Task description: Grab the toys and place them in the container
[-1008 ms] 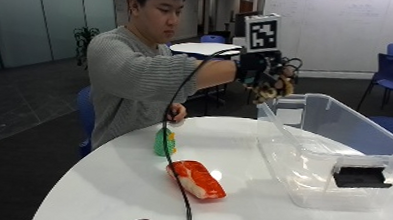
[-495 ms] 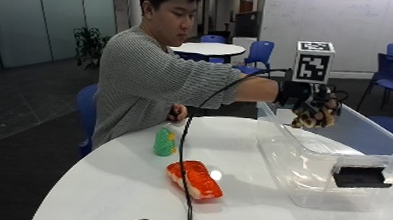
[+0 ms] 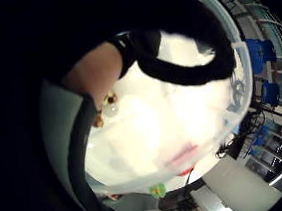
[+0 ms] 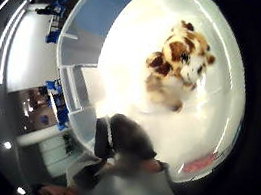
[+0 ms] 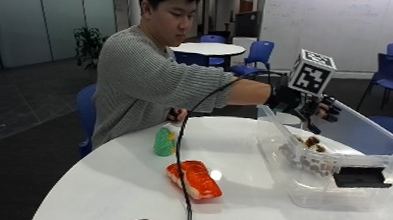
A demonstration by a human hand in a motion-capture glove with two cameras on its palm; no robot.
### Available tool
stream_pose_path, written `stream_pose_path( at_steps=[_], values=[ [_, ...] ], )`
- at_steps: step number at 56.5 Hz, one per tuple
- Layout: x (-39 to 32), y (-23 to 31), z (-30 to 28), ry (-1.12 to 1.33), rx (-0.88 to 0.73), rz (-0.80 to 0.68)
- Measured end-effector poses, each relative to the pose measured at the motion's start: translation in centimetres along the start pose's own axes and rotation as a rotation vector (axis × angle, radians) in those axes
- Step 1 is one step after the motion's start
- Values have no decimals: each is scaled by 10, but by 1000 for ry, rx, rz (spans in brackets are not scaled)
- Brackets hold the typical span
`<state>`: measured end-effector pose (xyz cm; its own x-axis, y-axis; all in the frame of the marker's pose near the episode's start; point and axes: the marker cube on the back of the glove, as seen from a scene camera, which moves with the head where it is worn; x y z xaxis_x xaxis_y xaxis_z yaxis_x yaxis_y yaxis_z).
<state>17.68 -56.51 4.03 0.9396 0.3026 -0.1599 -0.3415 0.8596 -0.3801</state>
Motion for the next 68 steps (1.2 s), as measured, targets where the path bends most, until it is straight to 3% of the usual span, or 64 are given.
stream_pose_path(
  at_steps=[10,21,28,35,45,55,68],
  values=[
    [25,79,-33,-48,118,-103],
    [99,236,-43,-89,259,-193],
    [129,319,-18,18,359,-84],
    [151,363,4,9,384,23],
    [167,360,23,-16,349,70],
    [194,302,52,40,272,174],
    [214,250,134,-33,69,292]
  ],
)
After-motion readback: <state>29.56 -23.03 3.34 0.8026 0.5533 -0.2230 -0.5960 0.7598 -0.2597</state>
